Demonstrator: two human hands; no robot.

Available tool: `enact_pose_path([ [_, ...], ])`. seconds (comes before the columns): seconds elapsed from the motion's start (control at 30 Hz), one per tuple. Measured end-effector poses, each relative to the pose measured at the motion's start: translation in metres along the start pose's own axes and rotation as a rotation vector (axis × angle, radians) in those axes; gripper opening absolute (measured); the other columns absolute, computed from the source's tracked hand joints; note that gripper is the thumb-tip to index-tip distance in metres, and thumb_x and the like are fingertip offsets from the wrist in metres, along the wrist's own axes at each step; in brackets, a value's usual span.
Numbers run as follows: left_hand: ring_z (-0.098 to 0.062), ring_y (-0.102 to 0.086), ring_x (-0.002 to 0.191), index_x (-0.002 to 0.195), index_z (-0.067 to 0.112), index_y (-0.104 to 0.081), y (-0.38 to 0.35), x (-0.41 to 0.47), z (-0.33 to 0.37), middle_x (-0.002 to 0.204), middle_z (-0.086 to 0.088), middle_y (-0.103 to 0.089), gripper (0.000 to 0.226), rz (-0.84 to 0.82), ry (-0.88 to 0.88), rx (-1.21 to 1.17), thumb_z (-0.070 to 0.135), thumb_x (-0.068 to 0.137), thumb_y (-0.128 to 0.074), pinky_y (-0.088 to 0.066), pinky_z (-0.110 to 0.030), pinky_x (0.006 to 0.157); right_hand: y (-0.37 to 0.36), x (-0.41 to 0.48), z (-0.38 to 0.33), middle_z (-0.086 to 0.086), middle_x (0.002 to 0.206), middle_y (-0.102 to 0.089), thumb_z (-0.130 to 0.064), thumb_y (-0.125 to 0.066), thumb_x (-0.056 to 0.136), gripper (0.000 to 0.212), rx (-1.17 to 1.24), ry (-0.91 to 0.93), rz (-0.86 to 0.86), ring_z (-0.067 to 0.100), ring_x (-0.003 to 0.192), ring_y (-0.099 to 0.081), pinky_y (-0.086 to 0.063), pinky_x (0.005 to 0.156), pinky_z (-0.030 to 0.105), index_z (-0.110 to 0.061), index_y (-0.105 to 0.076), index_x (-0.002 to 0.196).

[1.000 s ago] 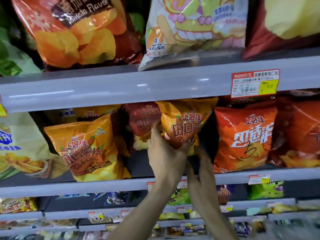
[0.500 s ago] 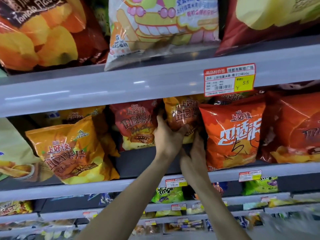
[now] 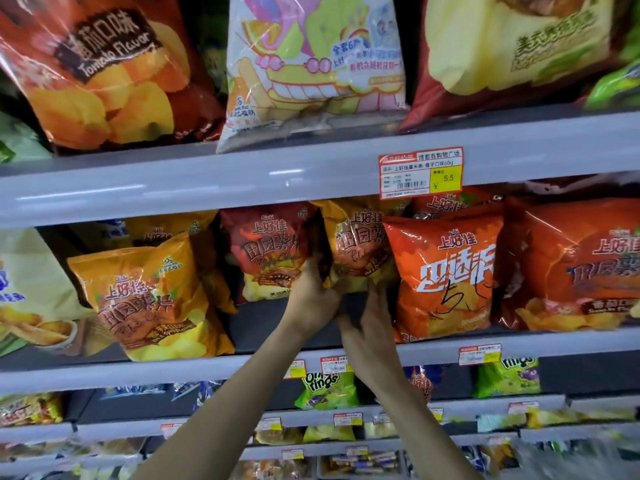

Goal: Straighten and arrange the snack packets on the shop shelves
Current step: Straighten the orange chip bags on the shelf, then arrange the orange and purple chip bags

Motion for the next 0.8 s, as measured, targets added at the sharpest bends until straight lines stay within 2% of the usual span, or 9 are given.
enact_pose_path([
  [0.07, -0.017, -0.066, 0.108, 0.142, 0.018, -0.058, 0.013, -0.017, 0.000, 0.119, 0.003, -0.069, 0.047, -0.019, -0.066, 0.114, 0.017, 0.097, -0.071, -0.042, -0.009, 0.066, 0.002, -0.006, -0.005, 0.001, 0.149, -0.051, -0.039, -0.060, 0.094, 0.062, -0.031, 0.004, -0.002, 0.022, 0.137, -0.050, -0.043, 0.116, 0.047, -0.029, -0.037, 0.151],
  [0.17, -0.032, -0.068, 0.109, 0.132, 0.021, -0.064, 0.027, -0.051, -0.001, 0.116, -0.004, -0.073, 0.040, -0.084, -0.110, 0.272, 0.013, 0.092, -0.066, -0.043, -0.029, 0.073, 0.006, -0.019, -0.010, -0.001, 0.147, -0.052, -0.050, -0.055, 0.092, 0.061, -0.149, -0.013, -0.017, 0.021, 0.136, -0.050, -0.043, 0.114, 0.042, -0.029, -0.043, 0.149],
  [0.27, -0.040, -0.064, 0.096, 0.102, 0.023, -0.057, 0.039, -0.087, -0.006, 0.100, -0.007, -0.070, 0.013, -0.132, -0.103, 0.355, 0.025, 0.090, -0.056, -0.049, -0.040, 0.071, 0.011, -0.043, -0.025, 0.005, 0.141, -0.056, -0.045, -0.058, 0.100, 0.055, -0.327, 0.006, -0.064, 0.026, 0.133, -0.050, -0.044, 0.109, 0.040, -0.017, -0.051, 0.147],
  [0.3, -0.041, -0.065, 0.095, 0.100, 0.020, -0.057, 0.042, -0.097, -0.007, 0.099, -0.007, -0.070, 0.016, -0.131, -0.129, 0.395, 0.032, 0.089, -0.053, -0.052, -0.042, 0.072, 0.013, -0.054, -0.029, 0.005, 0.141, -0.056, -0.044, -0.058, 0.101, 0.053, -0.382, 0.020, -0.072, 0.025, 0.134, -0.048, -0.043, 0.108, 0.038, -0.016, -0.052, 0.146],
  [0.37, -0.035, -0.067, 0.110, 0.118, 0.019, -0.067, 0.043, -0.116, -0.014, 0.116, -0.005, -0.072, 0.032, -0.134, -0.176, 0.460, 0.040, 0.096, -0.057, -0.057, -0.043, 0.084, 0.021, -0.077, -0.038, 0.004, 0.143, -0.055, -0.043, -0.056, 0.104, 0.050, -0.510, 0.048, -0.070, 0.024, 0.134, -0.047, -0.041, 0.106, 0.036, -0.018, -0.052, 0.147],
  [0.43, -0.024, -0.064, 0.123, 0.139, 0.025, -0.061, 0.038, -0.133, -0.025, 0.134, 0.001, -0.067, 0.042, -0.169, -0.196, 0.470, 0.042, 0.101, -0.063, -0.054, -0.041, 0.096, 0.030, -0.100, -0.041, 0.005, 0.142, -0.056, -0.043, -0.054, 0.105, 0.049, -0.571, 0.039, -0.060, 0.025, 0.134, -0.047, -0.043, 0.104, 0.038, -0.020, -0.052, 0.148],
  [0.5, -0.021, -0.066, 0.118, 0.147, 0.031, -0.053, 0.030, -0.151, -0.035, 0.138, 0.004, -0.065, 0.048, -0.214, -0.203, 0.445, 0.046, 0.102, -0.061, -0.056, -0.044, 0.096, 0.041, -0.122, -0.042, 0.003, 0.139, -0.058, -0.044, -0.053, 0.104, 0.047, -0.642, 0.035, -0.049, 0.024, 0.132, -0.050, -0.045, 0.103, 0.038, -0.025, -0.053, 0.147],
  [0.7, -0.025, -0.069, 0.113, 0.135, 0.035, -0.059, 0.012, -0.201, -0.043, 0.122, 0.008, -0.072, 0.038, -0.201, -0.202, 0.460, 0.049, 0.099, -0.058, -0.059, -0.043, 0.089, 0.088, -0.167, -0.031, -0.002, 0.122, -0.068, -0.046, -0.054, 0.099, 0.041, -0.811, 0.062, 0.028, 0.022, 0.118, -0.058, -0.050, 0.093, 0.039, -0.025, -0.063, 0.133],
  [0.8, -0.023, -0.070, 0.114, 0.137, 0.033, -0.061, 0.004, -0.210, -0.044, 0.122, 0.008, -0.073, 0.042, -0.199, -0.182, 0.427, 0.050, 0.098, -0.060, -0.059, -0.043, 0.092, 0.114, -0.175, -0.024, -0.005, 0.127, -0.066, -0.048, -0.053, 0.101, 0.042, -0.846, 0.040, 0.072, 0.020, 0.123, -0.056, -0.049, 0.097, 0.036, -0.026, -0.061, 0.136],
])
Point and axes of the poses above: each hand's wrist, its own x-axis towards the middle knuckle, its own y-axis out of the back of the hand, z = x × y, the point moved 9 cm from there along x, towards the middle knuckle
